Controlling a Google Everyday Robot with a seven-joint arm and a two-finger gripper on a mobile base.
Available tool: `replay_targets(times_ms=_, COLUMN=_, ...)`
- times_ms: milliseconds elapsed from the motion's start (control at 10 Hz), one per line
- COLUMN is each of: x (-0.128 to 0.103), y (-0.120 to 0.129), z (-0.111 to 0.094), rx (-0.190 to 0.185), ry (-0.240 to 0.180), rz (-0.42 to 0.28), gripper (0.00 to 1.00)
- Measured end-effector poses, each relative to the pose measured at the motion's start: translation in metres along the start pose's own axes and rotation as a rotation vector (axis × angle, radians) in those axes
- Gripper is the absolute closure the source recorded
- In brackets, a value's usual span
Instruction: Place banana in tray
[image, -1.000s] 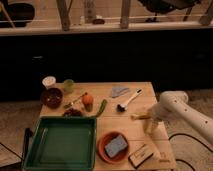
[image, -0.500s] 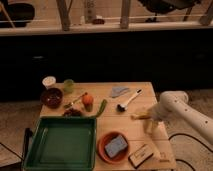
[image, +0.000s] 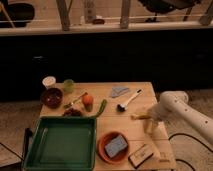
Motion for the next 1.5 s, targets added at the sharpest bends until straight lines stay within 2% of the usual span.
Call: replay_targets(times_ms=1500, x=0.0005, y=0.0008, z=-0.0002, rx=-0.004, ry=-0.005, rz=-0.006, gripper=0.2)
